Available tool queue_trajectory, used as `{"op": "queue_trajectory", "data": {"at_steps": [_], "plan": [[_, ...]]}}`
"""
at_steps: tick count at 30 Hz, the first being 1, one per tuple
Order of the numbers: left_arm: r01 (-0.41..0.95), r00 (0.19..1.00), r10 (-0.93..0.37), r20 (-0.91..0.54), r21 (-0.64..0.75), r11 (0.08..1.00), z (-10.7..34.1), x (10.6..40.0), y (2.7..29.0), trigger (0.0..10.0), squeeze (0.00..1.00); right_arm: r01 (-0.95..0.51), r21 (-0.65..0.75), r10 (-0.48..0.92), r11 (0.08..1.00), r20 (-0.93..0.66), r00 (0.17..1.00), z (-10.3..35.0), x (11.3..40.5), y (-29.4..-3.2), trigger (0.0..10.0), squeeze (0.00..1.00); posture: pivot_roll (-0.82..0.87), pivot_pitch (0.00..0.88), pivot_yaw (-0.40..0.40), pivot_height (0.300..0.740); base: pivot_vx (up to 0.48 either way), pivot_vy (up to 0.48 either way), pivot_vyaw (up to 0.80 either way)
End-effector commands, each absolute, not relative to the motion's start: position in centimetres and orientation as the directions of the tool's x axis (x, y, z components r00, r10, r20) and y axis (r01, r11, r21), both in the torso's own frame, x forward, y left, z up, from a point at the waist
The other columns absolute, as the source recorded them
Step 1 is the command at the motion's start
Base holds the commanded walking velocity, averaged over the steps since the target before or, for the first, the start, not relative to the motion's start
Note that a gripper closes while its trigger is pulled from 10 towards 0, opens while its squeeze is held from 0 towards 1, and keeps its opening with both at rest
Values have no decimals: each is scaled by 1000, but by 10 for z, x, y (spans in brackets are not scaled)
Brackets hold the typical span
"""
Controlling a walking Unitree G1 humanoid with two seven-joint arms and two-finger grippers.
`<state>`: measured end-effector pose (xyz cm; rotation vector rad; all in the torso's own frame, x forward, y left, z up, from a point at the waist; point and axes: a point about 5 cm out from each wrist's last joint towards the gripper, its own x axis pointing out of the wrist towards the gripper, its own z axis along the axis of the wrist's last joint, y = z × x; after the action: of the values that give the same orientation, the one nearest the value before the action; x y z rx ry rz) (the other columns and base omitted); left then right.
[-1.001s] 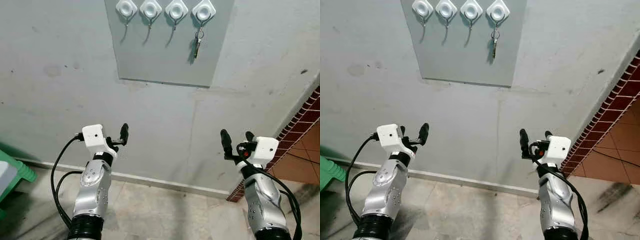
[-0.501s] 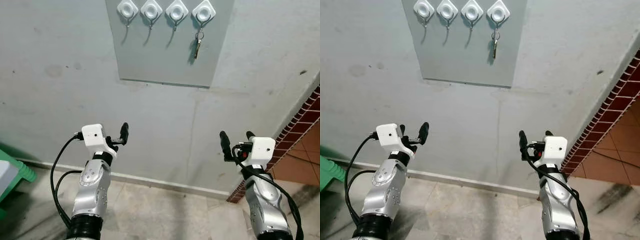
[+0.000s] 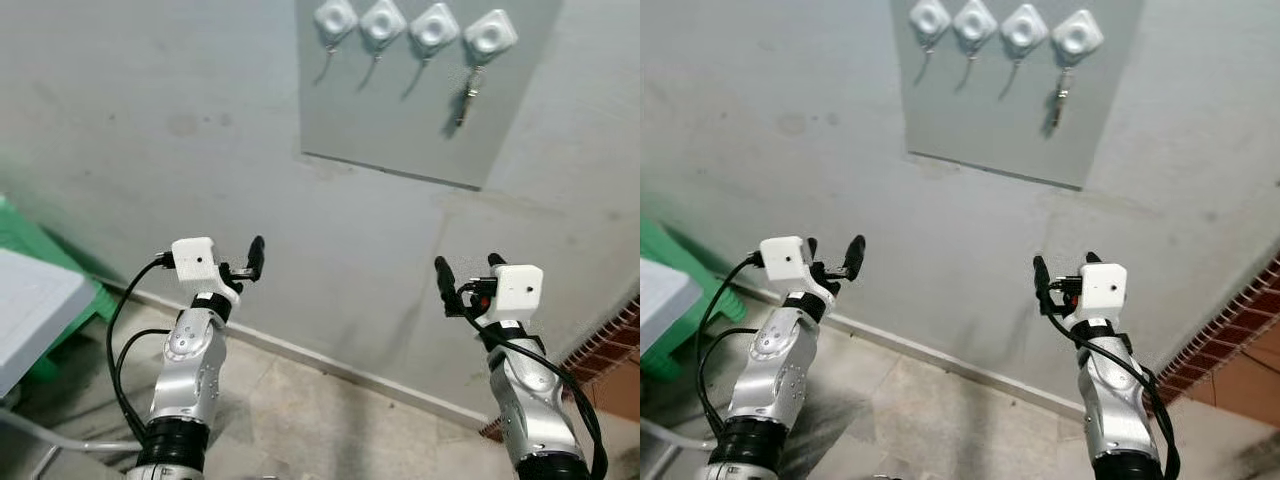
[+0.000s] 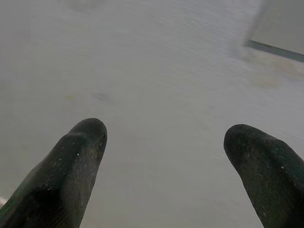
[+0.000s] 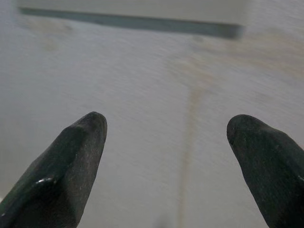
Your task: Hang keys on a hook
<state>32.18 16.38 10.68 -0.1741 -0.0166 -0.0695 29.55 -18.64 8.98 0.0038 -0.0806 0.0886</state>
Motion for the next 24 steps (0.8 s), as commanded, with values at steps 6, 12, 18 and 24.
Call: {"op": "queue_trajectory", "data": {"at_steps": [6, 12, 18, 24], "plan": [[70, 998, -67, 20, -175, 982, 109, 324, 159, 10000, 0, -73, -18, 74, 997, 81, 994, 94, 296, -194, 10000, 0, -48, 0, -5, 740, 0, 0, 800], [66, 998, -64, 15, -162, 985, 109, 325, 159, 10000, 0, -78, -19, 79, 997, 85, 993, 97, 297, -192, 10000, 0, -45, 0, -6, 740, 0, 0, 800], [69, 998, -67, 19, -158, 985, 110, 325, 158, 10000, 0, -89, -19, 90, 996, 84, 992, 97, 298, -191, 10000, 0, -44, 0, -8, 740, 0, 0, 800], [71, 997, -69, 21, -155, 985, 111, 326, 157, 10000, 0, -92, -24, 94, 995, 83, 992, 97, 298, -192, 10000, 0, -43, 0, -8, 740, 0, 0, 800]]}}
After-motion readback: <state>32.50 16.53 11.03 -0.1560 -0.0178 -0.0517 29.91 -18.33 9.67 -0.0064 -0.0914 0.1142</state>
